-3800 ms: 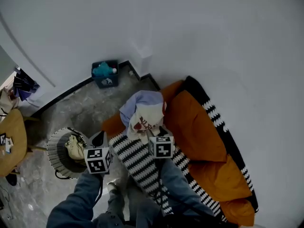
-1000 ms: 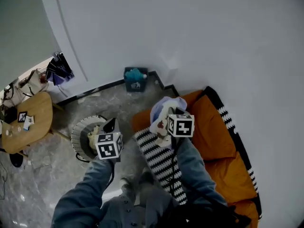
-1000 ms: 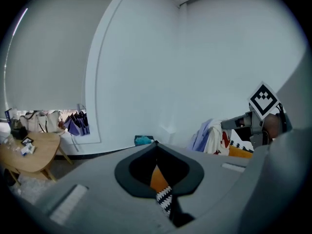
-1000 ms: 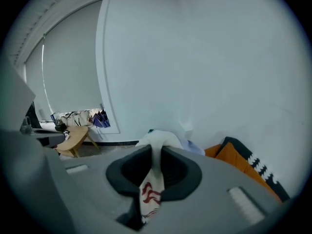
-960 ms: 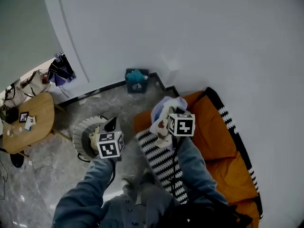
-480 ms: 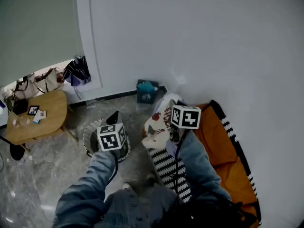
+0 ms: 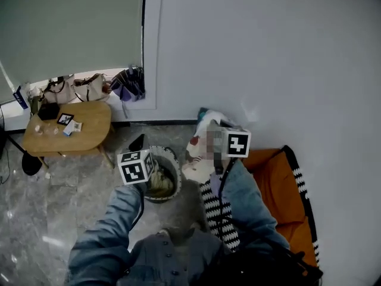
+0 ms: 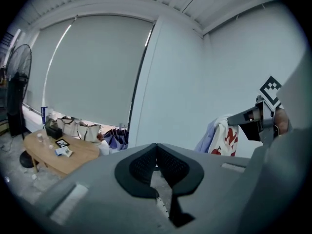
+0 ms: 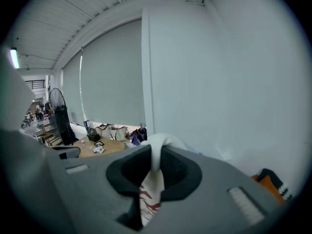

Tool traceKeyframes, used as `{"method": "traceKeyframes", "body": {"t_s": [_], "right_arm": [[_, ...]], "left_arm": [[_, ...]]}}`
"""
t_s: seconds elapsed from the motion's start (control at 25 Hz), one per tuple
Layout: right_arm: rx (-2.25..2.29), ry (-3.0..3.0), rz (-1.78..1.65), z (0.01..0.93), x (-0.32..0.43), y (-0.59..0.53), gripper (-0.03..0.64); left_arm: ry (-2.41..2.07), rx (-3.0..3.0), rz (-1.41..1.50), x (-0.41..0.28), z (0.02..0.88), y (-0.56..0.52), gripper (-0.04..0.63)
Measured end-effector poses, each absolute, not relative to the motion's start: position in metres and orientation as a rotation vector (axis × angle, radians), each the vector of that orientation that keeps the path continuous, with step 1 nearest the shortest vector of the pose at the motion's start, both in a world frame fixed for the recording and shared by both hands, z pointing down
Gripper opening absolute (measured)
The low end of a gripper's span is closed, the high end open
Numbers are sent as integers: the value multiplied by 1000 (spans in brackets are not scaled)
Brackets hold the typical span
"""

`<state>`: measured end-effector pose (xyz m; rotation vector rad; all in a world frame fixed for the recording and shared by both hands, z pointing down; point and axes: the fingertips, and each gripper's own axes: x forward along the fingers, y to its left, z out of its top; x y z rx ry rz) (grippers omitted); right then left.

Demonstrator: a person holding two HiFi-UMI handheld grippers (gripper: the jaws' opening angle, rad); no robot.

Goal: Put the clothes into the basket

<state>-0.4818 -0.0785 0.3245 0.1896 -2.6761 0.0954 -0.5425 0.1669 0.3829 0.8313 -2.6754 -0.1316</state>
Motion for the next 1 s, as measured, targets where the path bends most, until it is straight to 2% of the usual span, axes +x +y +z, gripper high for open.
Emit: {"method": "traceKeyframes", "body": {"t_s": [0.44,0.72,1.0], "right_arm": [[-168,-2637,10,333,-558,42,46],[-355,-2700,-22,265,-608,112,46],[-444,-2799,-94,213,-606,135,46]], "left_arm": [[-2760,452,-196,-546,393,309,10],[-2786,249,-231,-559,378,386,10],[-2849,194,-227,-551,363,404,9]]}}
